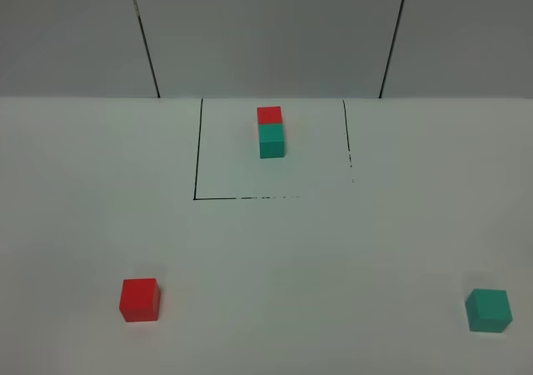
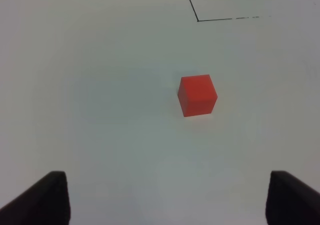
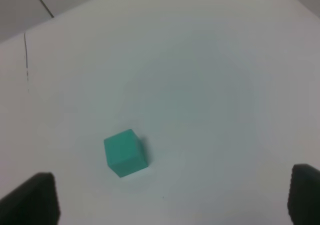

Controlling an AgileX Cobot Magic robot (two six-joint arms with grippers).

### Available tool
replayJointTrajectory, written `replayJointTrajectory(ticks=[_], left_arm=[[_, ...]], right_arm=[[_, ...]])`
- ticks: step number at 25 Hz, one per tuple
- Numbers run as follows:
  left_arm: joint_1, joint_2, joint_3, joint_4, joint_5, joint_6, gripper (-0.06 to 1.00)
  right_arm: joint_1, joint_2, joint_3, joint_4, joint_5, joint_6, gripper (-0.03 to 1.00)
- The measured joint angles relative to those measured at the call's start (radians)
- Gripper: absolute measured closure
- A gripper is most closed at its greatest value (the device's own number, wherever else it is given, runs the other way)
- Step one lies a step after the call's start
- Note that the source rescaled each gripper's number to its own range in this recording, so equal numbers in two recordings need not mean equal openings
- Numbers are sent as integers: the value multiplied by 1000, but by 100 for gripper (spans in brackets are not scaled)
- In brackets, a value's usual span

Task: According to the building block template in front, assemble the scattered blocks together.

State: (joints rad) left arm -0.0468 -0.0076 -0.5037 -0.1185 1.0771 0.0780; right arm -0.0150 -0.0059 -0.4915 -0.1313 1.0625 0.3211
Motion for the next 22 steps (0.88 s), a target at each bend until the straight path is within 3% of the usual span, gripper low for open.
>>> replayJointTrajectory(ticks=[22], left_arm=[[0,38,0,0,0,0,27]], right_arm=[[0,0,0,0,0,0,14]])
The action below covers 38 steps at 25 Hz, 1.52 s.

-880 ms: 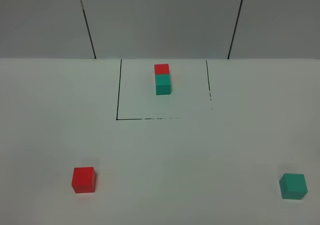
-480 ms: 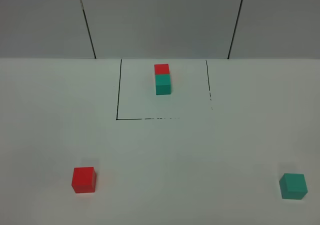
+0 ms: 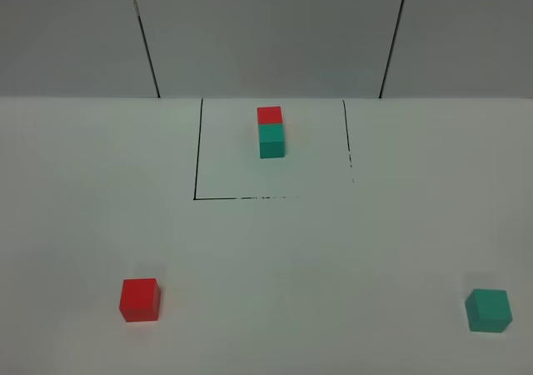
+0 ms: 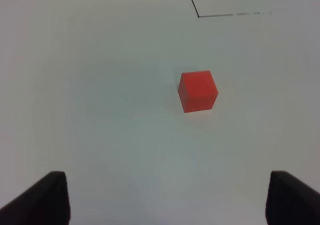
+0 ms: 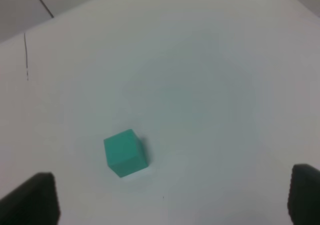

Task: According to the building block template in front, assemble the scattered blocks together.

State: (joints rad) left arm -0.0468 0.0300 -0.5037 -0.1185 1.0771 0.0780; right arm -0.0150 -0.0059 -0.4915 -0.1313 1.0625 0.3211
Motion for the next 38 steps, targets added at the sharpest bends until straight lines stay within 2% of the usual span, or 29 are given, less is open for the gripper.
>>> replayJointTrajectory(ticks=[5,10,16,20,25,31,38], left_arm=[[0,193,-11,1,-12,2,22],[0,469,-91,-9,-101,66,15],[0,837,-250,-138,-87,150,13],[0,1035,-332,-154,-47,140,13],[-46,1188,-376,-88,-46,41,13],[-167,1292,-387,57,-106,-197,14],[-311,1404,-392,80,-223,-327,14]], right_arm=[[0,0,0,0,0,0,14],[0,0,0,0,0,0,14],[0,0,0,0,0,0,14],[0,0,0,0,0,0,14],[0,0,0,0,0,1,14],[0,0,0,0,0,1,14],[0,0,0,0,0,0,14]])
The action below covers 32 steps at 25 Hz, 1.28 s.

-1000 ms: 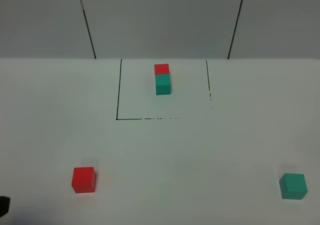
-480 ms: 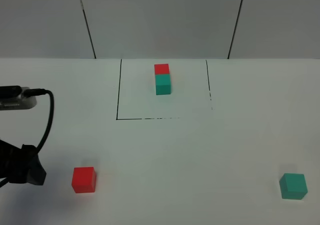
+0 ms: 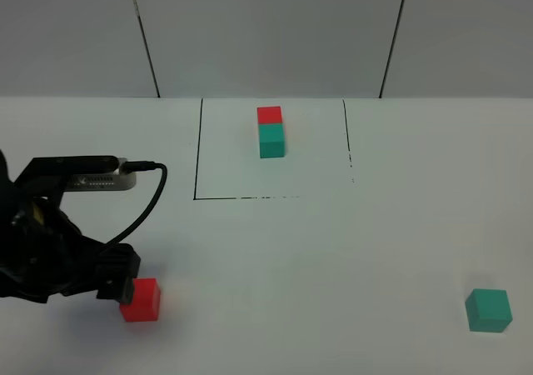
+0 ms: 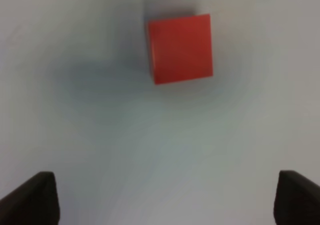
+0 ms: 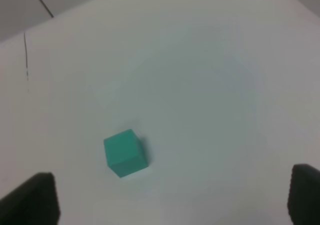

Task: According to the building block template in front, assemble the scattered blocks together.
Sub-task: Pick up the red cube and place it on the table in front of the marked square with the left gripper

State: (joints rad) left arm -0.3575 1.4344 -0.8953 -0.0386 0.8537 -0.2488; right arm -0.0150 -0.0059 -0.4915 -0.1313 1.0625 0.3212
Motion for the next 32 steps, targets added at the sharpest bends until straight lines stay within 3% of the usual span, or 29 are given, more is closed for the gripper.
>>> replayJointTrajectory(ticks=[18,32], left_arm=[[-10,364,-106,27,-140,-57,16],[-10,427,-116,4,-222,-59,20]], right_arm=[[0,0,0,0,0,0,14],[0,0,0,0,0,0,14]])
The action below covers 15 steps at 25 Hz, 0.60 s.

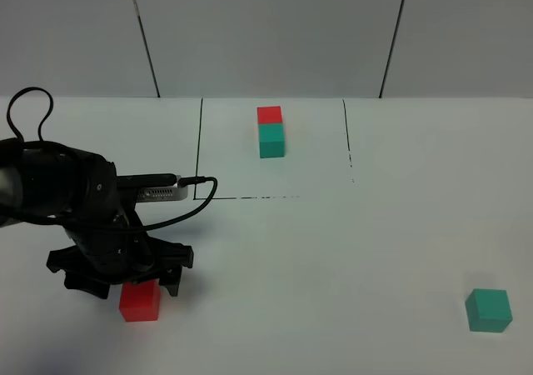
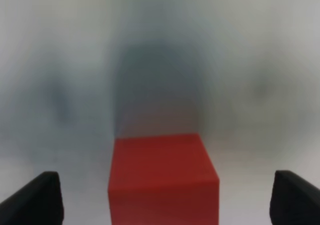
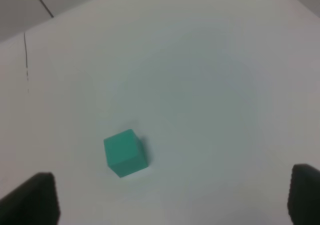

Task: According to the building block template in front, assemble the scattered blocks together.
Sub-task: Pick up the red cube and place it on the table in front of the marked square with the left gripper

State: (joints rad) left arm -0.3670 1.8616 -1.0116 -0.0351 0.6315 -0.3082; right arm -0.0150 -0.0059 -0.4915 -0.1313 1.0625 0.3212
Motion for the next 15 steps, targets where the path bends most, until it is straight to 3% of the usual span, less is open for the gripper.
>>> replayJointTrajectory(ticks=[15], left_arm=[[0,60,-1,-32,0,0,25]], right_arm=[[0,0,0,0,0,0,14]])
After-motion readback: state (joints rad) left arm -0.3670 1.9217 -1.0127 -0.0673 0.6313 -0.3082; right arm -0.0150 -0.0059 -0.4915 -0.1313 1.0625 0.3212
